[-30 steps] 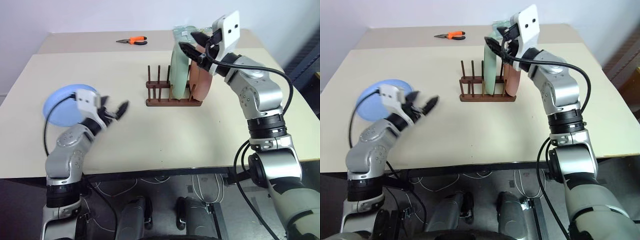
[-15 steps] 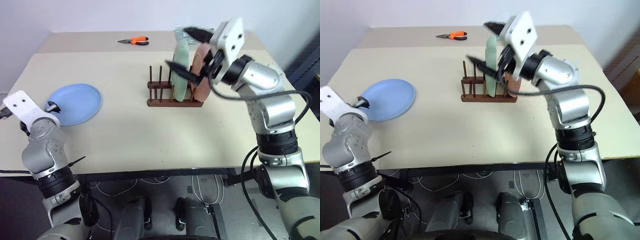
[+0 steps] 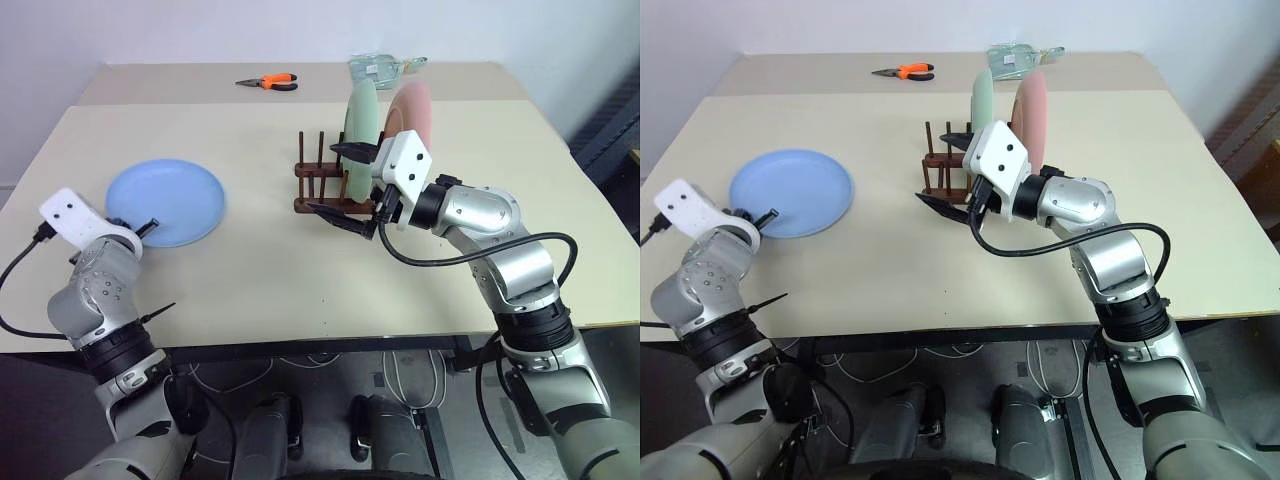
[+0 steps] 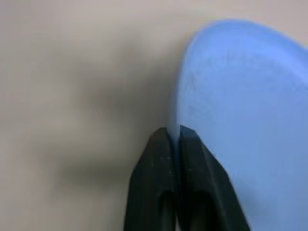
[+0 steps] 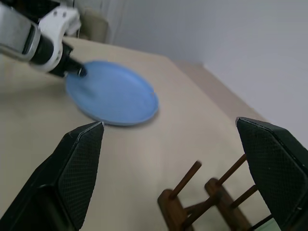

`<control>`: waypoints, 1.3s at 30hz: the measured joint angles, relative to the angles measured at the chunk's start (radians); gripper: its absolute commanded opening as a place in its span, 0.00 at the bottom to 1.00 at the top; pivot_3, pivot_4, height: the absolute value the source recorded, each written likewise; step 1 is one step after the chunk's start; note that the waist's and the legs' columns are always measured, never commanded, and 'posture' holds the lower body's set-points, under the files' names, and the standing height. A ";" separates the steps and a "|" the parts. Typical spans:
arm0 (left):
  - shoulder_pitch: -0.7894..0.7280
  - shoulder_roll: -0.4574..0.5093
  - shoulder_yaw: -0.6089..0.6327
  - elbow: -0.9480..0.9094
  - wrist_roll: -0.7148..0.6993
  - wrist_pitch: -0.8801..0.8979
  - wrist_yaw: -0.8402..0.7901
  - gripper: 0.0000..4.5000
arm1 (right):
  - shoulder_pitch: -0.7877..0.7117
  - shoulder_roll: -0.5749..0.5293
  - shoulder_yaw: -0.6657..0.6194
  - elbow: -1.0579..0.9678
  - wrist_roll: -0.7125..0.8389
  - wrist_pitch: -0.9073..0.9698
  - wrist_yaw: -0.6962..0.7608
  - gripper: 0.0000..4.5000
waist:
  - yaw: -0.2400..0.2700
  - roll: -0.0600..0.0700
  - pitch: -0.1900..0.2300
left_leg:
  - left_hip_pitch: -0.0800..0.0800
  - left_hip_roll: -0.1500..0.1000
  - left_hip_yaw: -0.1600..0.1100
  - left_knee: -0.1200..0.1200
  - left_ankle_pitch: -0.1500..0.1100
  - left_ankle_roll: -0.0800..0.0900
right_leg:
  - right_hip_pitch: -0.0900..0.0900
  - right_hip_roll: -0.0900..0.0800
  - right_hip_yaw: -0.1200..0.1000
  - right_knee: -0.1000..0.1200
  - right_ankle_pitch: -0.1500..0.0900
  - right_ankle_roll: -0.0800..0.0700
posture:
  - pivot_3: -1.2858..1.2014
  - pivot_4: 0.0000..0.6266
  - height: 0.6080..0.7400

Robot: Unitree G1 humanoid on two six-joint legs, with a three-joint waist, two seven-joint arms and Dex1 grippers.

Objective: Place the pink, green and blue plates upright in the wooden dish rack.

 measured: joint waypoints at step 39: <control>0.153 0.238 -0.007 -0.253 -0.106 -0.179 -0.019 0.54 | -0.172 0.302 0.103 0.290 -0.209 -0.444 -0.100 0.00 | -0.008 -0.001 0.001 | 0.001 0.002 -0.001 -0.002 0.002 -0.003 | 0.002 0.004 0.000 0.001 0.000 -0.001 | 0.52 0.24 1.00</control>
